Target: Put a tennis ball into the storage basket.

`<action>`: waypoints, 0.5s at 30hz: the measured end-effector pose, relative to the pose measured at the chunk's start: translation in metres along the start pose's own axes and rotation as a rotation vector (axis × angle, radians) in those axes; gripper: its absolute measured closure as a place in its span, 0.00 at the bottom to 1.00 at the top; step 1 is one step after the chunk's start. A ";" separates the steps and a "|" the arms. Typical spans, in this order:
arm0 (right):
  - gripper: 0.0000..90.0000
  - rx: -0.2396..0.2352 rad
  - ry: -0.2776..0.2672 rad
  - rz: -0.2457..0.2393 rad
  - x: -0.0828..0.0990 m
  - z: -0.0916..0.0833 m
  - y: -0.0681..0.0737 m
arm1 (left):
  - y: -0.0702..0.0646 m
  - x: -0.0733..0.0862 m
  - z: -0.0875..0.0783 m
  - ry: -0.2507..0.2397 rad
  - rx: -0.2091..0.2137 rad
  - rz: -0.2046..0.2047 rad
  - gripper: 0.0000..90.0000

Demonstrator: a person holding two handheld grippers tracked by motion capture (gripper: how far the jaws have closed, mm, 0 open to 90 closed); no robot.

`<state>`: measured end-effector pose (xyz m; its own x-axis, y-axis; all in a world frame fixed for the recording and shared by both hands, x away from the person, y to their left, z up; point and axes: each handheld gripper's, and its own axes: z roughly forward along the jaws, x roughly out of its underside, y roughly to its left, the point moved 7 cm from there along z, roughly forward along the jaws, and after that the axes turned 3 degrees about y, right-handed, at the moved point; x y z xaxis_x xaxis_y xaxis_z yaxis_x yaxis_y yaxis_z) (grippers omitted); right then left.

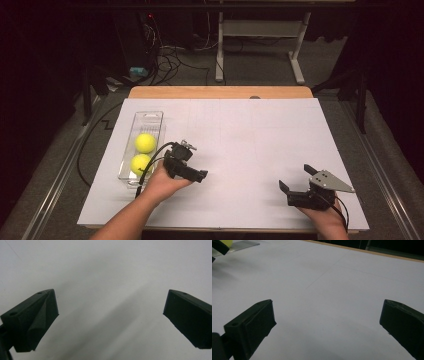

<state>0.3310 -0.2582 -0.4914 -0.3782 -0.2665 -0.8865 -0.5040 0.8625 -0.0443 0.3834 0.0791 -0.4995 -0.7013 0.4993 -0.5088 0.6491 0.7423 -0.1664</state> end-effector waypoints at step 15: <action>0.00 -0.016 -0.020 0.008 -0.003 -0.002 0.008 | -0.001 0.015 0.001 -0.351 -0.002 0.027 0.01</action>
<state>0.3267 -0.2516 -0.4884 -0.3668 -0.2515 -0.8956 -0.5134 0.8576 -0.0305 0.3730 0.0855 -0.5074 -0.5400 0.3347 -0.7723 0.6651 0.7320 -0.1478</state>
